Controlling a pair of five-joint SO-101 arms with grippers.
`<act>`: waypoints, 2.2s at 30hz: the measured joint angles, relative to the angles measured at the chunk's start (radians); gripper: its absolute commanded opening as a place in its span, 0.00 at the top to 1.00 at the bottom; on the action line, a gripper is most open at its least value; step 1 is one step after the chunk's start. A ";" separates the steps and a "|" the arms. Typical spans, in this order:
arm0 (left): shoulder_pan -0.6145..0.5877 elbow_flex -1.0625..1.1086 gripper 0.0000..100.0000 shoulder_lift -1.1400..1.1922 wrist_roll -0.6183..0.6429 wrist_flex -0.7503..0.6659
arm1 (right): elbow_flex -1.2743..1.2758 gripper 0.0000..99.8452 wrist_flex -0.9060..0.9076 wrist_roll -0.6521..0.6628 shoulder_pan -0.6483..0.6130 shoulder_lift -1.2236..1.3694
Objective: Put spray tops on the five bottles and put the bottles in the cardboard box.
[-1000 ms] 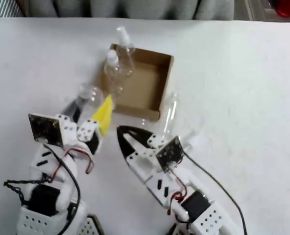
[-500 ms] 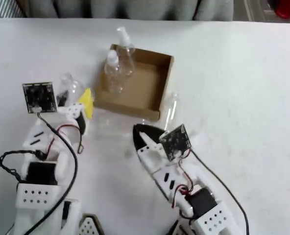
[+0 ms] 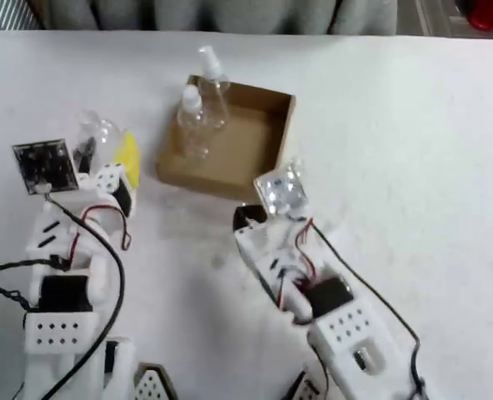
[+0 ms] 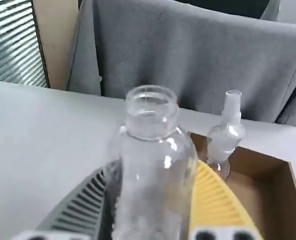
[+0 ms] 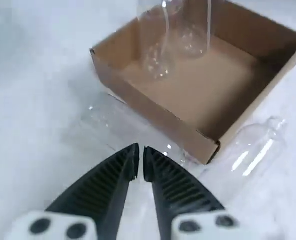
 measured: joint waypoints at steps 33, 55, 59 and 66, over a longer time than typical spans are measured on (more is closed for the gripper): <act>-0.028 0.009 0.98 0.207 0.000 -0.094 | -0.477 0.97 0.710 0.333 0.347 0.209; -0.028 -0.060 0.98 0.428 0.000 -0.247 | -0.678 0.83 0.643 0.038 0.488 0.844; -0.028 -0.060 0.98 0.428 0.000 -0.247 | -0.729 0.84 0.638 0.023 0.488 0.953; -0.028 -0.060 0.98 0.428 0.000 -0.247 | -0.821 0.99 0.632 0.021 0.483 1.112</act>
